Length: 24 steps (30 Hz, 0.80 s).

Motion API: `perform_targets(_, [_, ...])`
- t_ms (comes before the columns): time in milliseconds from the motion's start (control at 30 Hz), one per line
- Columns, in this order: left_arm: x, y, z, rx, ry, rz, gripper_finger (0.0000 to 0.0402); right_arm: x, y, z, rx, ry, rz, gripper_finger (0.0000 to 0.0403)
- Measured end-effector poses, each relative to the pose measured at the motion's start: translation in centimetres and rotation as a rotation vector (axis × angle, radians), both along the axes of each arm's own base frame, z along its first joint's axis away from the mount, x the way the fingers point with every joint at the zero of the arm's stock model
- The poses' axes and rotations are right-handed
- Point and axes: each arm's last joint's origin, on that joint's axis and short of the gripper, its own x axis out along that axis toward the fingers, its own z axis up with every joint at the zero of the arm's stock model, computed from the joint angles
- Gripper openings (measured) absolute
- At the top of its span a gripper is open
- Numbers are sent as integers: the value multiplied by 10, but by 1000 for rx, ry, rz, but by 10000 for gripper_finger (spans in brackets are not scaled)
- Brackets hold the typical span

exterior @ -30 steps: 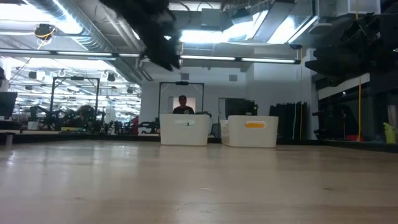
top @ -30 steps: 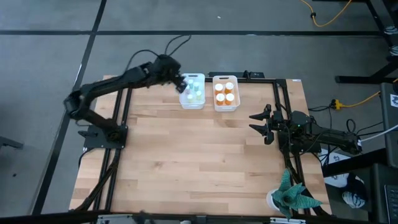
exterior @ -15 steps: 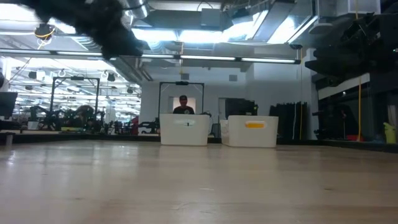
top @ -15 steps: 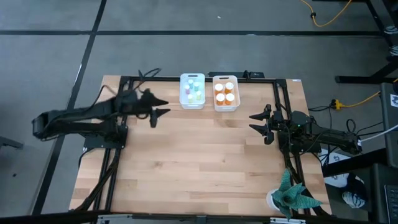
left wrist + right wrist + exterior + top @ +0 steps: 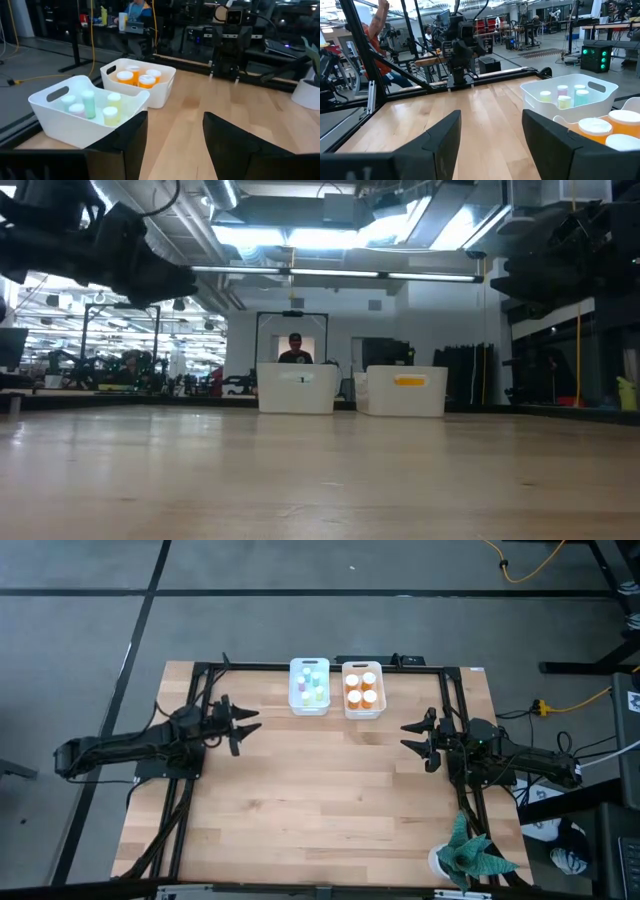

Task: Pick and place medicine bottles into bin by pill shape (circle, oval)
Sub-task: Return to Home Position

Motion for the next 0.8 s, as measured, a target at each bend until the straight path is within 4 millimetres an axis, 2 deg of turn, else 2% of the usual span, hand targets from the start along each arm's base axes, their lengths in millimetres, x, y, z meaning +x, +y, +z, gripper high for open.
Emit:
perform_targets(133, [0,0,-8,-7,24,0,182,0,0,0,0,0,0,212])
perform_targets(800, [0,0,-7,-6,21,0,182,0,0,0,0,0,0,212])
